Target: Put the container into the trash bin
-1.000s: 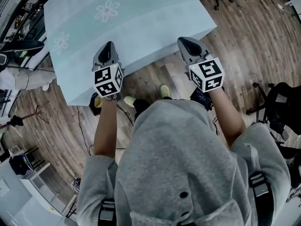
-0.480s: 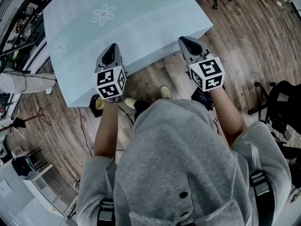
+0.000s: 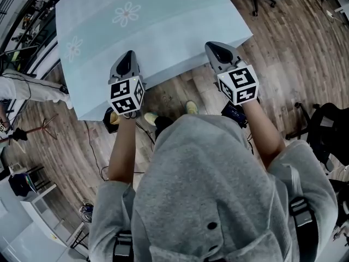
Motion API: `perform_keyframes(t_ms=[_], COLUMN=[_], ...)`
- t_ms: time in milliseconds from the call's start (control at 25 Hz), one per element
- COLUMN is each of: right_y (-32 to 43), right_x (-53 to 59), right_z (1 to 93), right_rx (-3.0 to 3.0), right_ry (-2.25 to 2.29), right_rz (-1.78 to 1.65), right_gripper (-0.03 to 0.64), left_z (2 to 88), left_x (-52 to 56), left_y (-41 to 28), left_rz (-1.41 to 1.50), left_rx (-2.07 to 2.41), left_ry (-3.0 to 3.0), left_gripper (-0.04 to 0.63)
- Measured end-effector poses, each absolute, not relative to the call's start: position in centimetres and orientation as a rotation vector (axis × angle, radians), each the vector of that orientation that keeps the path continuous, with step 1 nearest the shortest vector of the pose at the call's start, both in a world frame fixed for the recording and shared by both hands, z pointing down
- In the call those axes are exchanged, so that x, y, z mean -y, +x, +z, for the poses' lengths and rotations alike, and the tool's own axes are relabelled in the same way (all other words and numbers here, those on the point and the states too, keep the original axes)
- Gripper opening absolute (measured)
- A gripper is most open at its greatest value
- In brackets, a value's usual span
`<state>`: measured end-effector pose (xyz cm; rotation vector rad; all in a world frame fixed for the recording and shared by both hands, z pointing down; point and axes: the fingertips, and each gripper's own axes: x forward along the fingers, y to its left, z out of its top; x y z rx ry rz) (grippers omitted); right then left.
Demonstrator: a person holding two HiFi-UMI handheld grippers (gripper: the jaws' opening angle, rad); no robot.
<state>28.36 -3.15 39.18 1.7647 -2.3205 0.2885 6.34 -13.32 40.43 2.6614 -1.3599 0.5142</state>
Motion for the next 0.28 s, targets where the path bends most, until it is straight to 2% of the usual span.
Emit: perform_keyframes(t_ms=[280], right_y=[27.7], right_x=[3.66], right_z=[39.5], right_rx=[2.337], right_ry=[1.729], right_rz=[0.28], right_gripper=[0.026], left_z=[40.78], left_x=[13.53], left_y=[5.33], left_rz=[0.508], left_rx=[1.39], left_ry=[2.63], left_gripper=[0.02])
